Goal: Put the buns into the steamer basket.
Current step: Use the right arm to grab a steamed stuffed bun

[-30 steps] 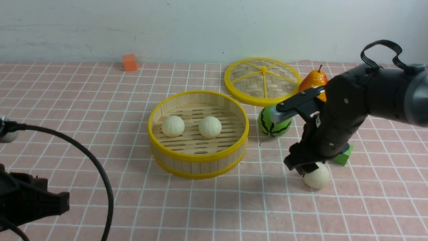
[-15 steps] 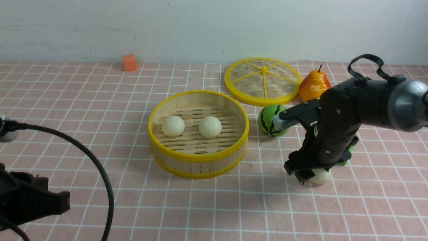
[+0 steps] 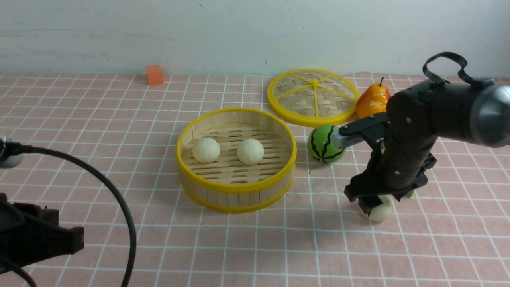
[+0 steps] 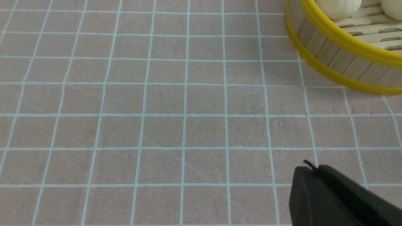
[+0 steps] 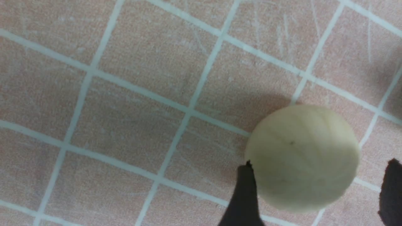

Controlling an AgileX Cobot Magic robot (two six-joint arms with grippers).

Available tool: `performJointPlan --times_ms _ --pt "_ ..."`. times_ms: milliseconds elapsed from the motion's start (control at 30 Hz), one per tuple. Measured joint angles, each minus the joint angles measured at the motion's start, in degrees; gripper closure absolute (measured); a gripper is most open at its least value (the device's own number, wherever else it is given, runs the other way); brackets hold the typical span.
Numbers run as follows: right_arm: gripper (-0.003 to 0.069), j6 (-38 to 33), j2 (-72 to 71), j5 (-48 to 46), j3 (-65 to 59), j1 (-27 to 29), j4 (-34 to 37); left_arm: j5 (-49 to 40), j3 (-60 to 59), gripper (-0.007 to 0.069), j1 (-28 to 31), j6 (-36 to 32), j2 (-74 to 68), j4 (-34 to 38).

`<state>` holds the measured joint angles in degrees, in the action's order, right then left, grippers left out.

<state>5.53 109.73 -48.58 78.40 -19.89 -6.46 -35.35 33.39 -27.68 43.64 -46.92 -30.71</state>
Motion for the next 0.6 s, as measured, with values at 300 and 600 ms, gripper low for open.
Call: performJointPlan --times_ms 300,600 --pt "0.0123 -0.39 2.31 1.30 0.37 3.17 4.64 0.18 0.00 0.0625 0.00 0.00 0.00 -0.18" --pt "0.0426 -5.53 4.16 2.98 0.47 3.17 7.61 0.29 0.00 0.0618 0.00 0.00 0.00 -0.18"
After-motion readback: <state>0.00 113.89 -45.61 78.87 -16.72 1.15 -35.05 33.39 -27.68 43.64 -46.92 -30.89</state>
